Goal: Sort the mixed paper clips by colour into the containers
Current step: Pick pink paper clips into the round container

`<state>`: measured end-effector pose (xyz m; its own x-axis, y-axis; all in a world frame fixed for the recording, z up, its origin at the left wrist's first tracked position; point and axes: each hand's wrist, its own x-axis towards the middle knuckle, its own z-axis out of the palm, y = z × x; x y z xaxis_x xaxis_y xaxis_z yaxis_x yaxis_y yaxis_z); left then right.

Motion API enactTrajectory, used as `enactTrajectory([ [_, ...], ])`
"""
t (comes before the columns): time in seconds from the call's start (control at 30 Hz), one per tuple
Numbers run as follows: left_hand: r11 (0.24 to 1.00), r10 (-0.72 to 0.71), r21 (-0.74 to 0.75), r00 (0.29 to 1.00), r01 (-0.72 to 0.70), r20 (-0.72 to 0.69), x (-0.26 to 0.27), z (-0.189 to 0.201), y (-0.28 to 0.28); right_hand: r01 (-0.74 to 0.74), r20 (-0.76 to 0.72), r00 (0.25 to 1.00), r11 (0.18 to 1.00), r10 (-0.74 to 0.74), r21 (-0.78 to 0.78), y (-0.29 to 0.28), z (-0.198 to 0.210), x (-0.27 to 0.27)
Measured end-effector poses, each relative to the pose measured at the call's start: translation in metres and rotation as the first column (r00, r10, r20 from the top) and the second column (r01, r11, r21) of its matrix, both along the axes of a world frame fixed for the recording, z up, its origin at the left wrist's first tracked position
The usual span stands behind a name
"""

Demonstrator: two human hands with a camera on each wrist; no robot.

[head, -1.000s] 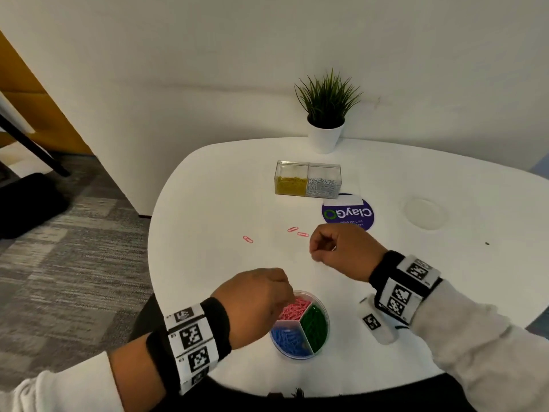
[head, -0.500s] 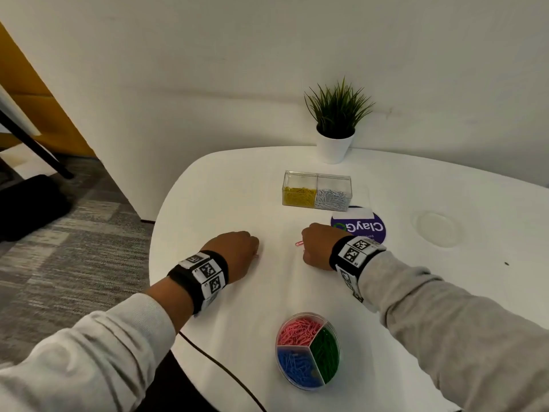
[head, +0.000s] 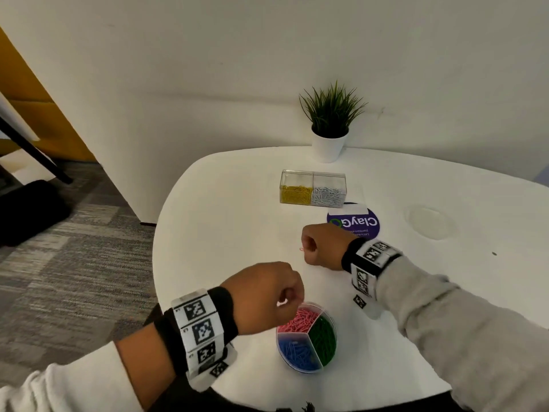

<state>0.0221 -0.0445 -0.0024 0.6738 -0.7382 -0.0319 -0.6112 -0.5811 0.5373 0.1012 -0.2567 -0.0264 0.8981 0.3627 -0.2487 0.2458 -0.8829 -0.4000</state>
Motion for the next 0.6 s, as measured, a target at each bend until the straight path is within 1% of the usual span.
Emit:
enactTrajectory([
  [0.03,0.999,-0.015,0.042,1.0,0.015,0.013,-0.005,-0.004,-0.002,0.003,0.025,1.0,0.995,-0.005,0.099,-0.004,0.006,-0.013],
  [0.1,0.997,0.014,0.076,1.0,-0.016,0.023,-0.009,-0.012,0.0,-0.019,0.034,0.999,0.968,0.011,0.251,-0.009,0.02,-0.043],
  [0.17,0.993,0.111,0.049,0.994,-0.11,-0.007,-0.007,-0.014,0.006,-0.046,0.014,0.999,0.951,0.044,0.306,-0.012,0.031,-0.07],
  [0.23,0.974,0.216,0.086,0.975,-0.211,-0.054,-0.002,-0.016,0.018,-0.102,0.02,0.995,0.963,0.101,0.25,-0.01,0.031,-0.086],
  [0.3,0.952,0.27,0.18,0.955,-0.246,-0.126,0.0,-0.016,0.023,-0.178,0.048,0.984,0.974,0.172,0.143,-0.006,0.027,-0.097],
  [0.33,0.947,0.282,0.204,0.945,-0.247,-0.163,-0.001,-0.016,0.024,-0.202,0.059,0.979,0.973,0.197,0.112,-0.005,0.025,-0.099],
  [0.4,0.949,0.298,0.187,0.915,-0.253,-0.274,-0.006,-0.013,0.021,-0.201,0.076,0.978,0.97,0.192,0.138,-0.008,0.024,-0.098],
  [0.43,0.954,0.294,0.166,0.897,-0.251,-0.331,-0.009,-0.011,0.02,-0.163,0.091,0.985,0.971,0.149,0.176,-0.014,0.022,-0.094],
  [0.5,0.969,0.237,0.158,0.88,-0.188,-0.411,-0.015,-0.007,0.018,-0.012,0.145,0.989,0.978,-0.019,0.206,-0.04,0.01,-0.073],
  [0.53,0.974,0.199,0.183,0.886,-0.133,-0.418,-0.018,-0.006,0.017,0.092,0.176,0.977,0.982,-0.121,0.165,-0.06,0.0,-0.056],
  [0.57,0.974,0.157,0.215,0.902,-0.073,-0.402,-0.021,-0.005,0.014,0.209,0.193,0.956,0.975,-0.22,0.077,-0.084,-0.009,-0.038],
  [0.6,0.967,0.116,0.253,0.923,-0.021,-0.367,-0.024,-0.005,0.011,0.333,0.18,0.93,0.942,-0.321,-0.046,-0.109,-0.016,-0.021],
])
